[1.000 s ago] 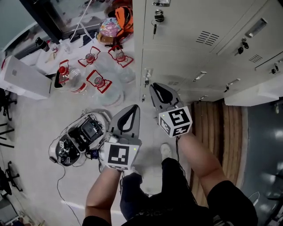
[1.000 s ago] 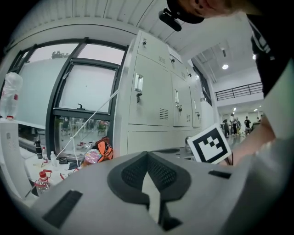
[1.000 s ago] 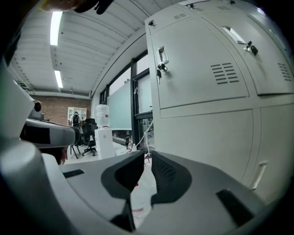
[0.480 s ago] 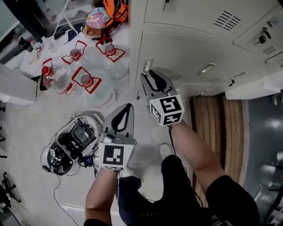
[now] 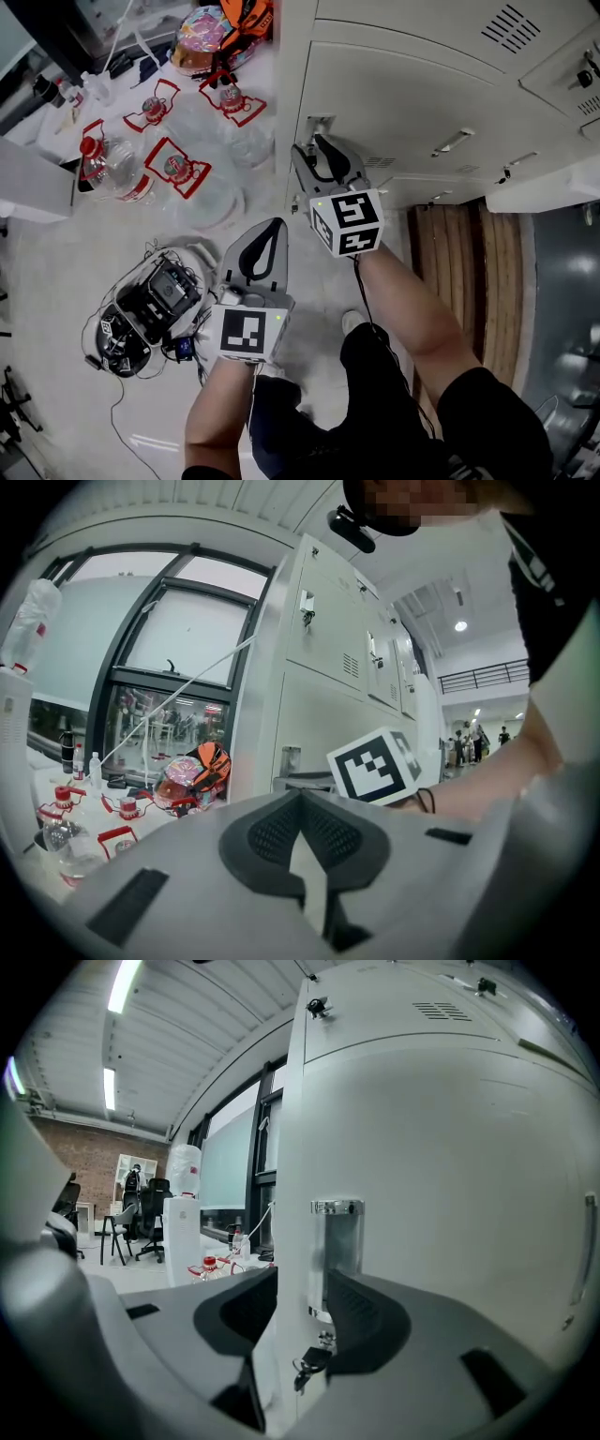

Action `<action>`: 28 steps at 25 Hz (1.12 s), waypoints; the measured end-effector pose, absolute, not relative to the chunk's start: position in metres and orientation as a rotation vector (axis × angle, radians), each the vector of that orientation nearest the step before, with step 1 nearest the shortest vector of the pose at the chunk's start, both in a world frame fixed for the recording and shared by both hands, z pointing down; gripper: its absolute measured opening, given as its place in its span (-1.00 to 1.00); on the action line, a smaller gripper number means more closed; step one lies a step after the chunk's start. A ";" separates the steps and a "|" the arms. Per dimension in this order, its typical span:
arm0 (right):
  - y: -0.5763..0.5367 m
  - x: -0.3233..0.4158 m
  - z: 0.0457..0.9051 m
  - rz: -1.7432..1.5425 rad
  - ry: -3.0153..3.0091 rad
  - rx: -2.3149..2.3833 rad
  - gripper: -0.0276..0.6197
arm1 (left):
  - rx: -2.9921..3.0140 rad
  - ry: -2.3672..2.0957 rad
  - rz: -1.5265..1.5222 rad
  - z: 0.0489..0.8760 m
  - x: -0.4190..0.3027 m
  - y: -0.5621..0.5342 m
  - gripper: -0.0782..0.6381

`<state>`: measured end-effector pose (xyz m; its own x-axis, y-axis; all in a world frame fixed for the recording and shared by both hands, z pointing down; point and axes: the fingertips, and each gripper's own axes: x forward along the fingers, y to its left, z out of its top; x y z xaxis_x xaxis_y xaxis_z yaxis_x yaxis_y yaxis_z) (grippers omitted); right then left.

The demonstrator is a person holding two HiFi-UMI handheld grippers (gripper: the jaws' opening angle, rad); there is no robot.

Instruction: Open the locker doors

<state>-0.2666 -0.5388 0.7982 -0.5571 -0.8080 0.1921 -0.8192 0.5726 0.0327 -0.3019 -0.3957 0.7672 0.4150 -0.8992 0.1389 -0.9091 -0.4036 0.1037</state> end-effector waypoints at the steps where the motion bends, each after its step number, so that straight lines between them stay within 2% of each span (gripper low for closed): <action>1: -0.540 -0.267 0.800 0.089 -2.611 1.375 -0.40 | 2.502 -1.614 0.090 0.768 -0.302 -0.395 -0.79; 11: -0.555 -0.277 0.803 0.088 -2.569 1.455 -0.38 | 2.518 -1.637 0.086 0.764 -0.321 -0.384 -0.79; 20: -0.556 -0.270 0.805 0.057 -2.482 1.543 -0.61 | 2.502 -1.633 0.095 0.770 -0.322 -0.380 -0.79; 28: -0.539 -0.266 0.803 0.093 -2.466 1.527 -0.61 | 2.472 -1.624 0.116 0.760 -0.321 -0.366 -0.79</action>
